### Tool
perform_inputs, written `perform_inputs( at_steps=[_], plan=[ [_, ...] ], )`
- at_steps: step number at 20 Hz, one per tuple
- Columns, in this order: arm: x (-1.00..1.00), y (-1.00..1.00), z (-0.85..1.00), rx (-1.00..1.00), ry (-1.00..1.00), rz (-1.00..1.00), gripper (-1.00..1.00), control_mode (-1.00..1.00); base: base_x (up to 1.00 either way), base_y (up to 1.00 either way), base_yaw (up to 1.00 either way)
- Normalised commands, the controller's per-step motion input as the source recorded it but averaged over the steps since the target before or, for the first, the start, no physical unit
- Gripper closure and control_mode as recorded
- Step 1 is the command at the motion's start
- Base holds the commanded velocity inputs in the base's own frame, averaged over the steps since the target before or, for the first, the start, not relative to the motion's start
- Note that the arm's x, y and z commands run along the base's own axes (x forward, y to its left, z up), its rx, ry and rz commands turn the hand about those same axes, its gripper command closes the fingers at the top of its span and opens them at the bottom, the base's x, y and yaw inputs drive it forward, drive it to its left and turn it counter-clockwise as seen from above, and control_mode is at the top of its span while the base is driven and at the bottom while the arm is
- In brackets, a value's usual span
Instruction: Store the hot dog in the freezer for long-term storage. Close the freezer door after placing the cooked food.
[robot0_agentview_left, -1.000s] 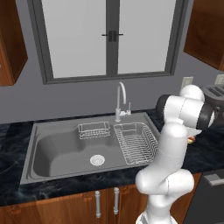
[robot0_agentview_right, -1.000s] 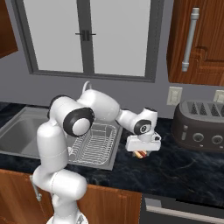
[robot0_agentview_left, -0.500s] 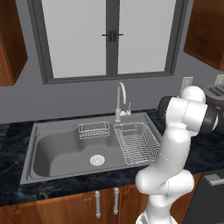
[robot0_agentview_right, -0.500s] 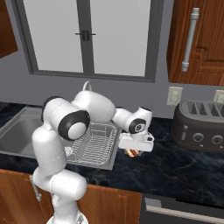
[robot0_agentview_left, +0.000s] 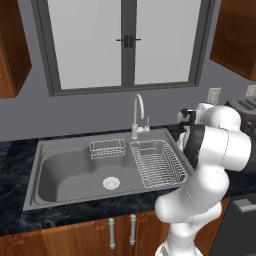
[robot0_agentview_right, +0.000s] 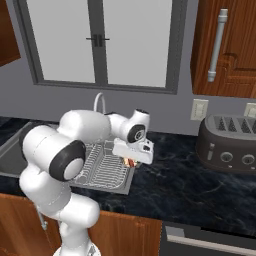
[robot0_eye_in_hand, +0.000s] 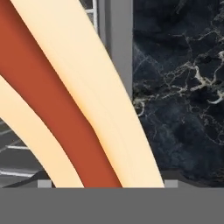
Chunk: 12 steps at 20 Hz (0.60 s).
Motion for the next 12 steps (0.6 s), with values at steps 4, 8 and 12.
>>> perform_inputs(
  at_steps=[4, 8, 12],
  plan=[
    [-0.02, 0.54, 0.66, -0.13, 0.0, -0.28, 1.0, -1.0, 0.0, 0.0, 0.0],
    [-0.11, 0.39, 0.62, -0.11, 0.01, -0.29, 1.0, -1.0, 0.0, 0.0, 0.0],
    [-0.23, 0.15, 0.54, -0.07, 0.06, -0.31, 1.0, -1.0, 0.0, 0.0, 0.0]
  ],
)
